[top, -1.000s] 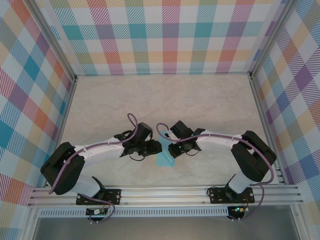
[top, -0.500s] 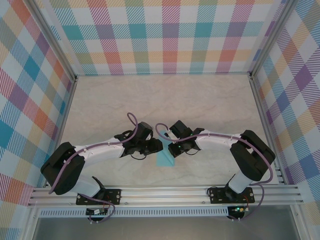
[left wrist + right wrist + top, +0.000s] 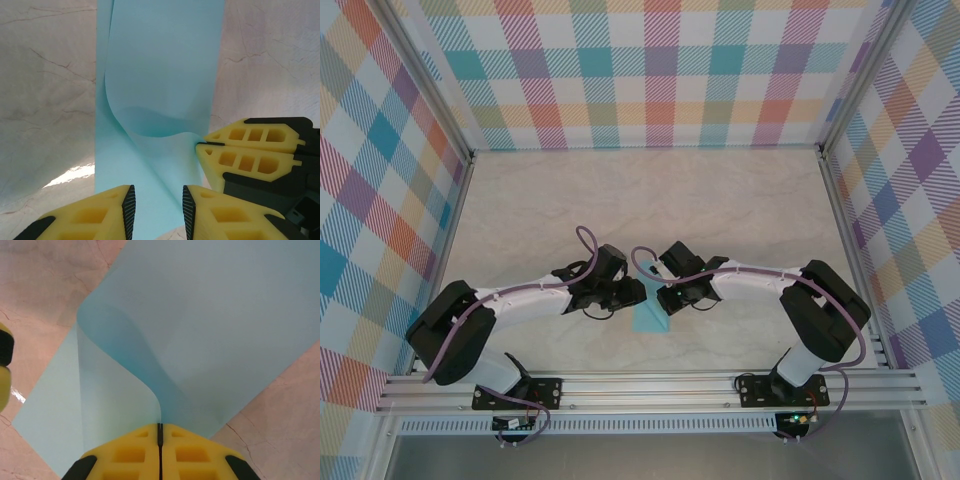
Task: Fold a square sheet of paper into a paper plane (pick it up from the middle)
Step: Fold the triangle a second time at the center of the table.
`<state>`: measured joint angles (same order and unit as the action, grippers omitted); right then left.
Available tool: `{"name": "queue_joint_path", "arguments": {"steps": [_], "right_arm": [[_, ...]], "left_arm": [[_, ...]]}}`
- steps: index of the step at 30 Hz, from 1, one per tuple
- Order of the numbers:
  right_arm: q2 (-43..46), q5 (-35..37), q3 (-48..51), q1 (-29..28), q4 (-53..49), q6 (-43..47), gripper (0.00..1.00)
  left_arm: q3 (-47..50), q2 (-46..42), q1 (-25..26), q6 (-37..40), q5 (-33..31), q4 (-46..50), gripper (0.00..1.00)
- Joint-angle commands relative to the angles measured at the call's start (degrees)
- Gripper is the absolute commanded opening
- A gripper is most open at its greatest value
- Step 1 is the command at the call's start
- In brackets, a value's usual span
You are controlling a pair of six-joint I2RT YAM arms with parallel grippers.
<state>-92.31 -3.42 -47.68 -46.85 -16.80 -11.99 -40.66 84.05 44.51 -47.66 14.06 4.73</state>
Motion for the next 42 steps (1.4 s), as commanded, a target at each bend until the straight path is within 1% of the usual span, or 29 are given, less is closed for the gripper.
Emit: {"name": "queue_joint_path", "arguments": {"steps": [1,7,21,28,30,42], "right_arm": [[-0.15,0.87,0.69,0.36,-0.39,-1.11,0.07],[0.91,1.44,0.83,0.36,-1.2,-1.13,0.07],[-0.93,1.33,0.29,0.71,-0.87,-1.2,0.07],[-1.66,2.07,0.7,0.71,-1.13,-2.12,0.06],[-1.74,2.6,0.4,0.72,-1.87,-2.4,0.06],[0.12,1.19,1.41,0.74,-0.83,-3.54,0.07]], "left_arm": [[-0.29,0.54,0.6,-0.67,0.37,-0.65,0.33],[-0.17,0.54,0.68,-0.51,0.26,-0.42,0.33],[-0.53,0.85,1.03,-0.5,0.26,-0.34,0.32],[-0.7,1.29,1.05,-1.22,-0.09,-0.42,0.3],[-0.8,1.56,1.06,-1.43,-0.09,-0.42,0.28],[-1.26,2.32,1.11,-3.41,-0.2,-2.1,0.26]]}}
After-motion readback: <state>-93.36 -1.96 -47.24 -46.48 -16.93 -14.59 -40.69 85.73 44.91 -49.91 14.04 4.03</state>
